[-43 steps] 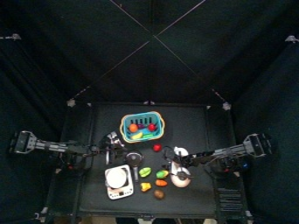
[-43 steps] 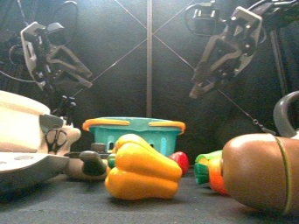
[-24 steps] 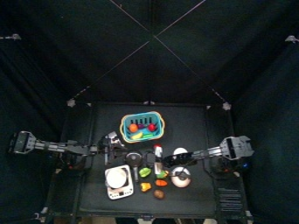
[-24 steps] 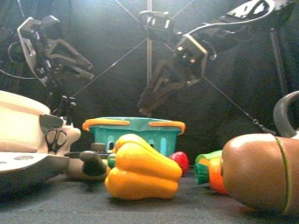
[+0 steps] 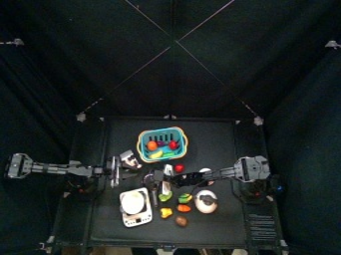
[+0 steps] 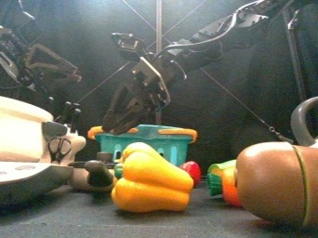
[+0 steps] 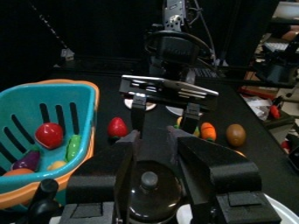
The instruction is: Grab pot lid
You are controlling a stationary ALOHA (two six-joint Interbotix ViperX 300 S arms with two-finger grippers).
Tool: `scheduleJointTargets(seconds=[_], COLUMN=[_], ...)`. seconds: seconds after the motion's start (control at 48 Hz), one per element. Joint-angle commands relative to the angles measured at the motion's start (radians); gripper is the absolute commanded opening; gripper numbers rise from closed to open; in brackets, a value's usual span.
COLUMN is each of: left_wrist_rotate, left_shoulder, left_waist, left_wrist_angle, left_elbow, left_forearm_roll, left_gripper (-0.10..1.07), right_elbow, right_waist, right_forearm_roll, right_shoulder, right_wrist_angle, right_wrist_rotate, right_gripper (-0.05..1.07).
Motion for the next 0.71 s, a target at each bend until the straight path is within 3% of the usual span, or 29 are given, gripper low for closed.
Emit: scheduleJointTargets(seconds=[0.0,0.5,0.688], left_wrist_rotate=[0.002,0.002,-0.005], left_shoulder=[-0.002,-0.002,-0.006], left_waist=[0.005,-0.006,-0.008], left_wrist_angle=[-0.005,-0.014,-0.011], left_elbow=[-0.009,0.020,0.012], left_forearm_roll=[0.012,0.035,0.083], left_gripper=[0.74,0.74,0.74], right_elbow=[-0.041,-0.080,-0.091], right_waist=[-0.011,-0.034,-0.035], right_forearm_roll=[0.015,0.084,0.084], right_shoulder=[-0.005,0.060,0.083], right_wrist_angle=[-0.005,0.003,0.003], right_wrist_rotate=[0.002,-0.003,-0.003], right_gripper=[0.89,0.89,0.89])
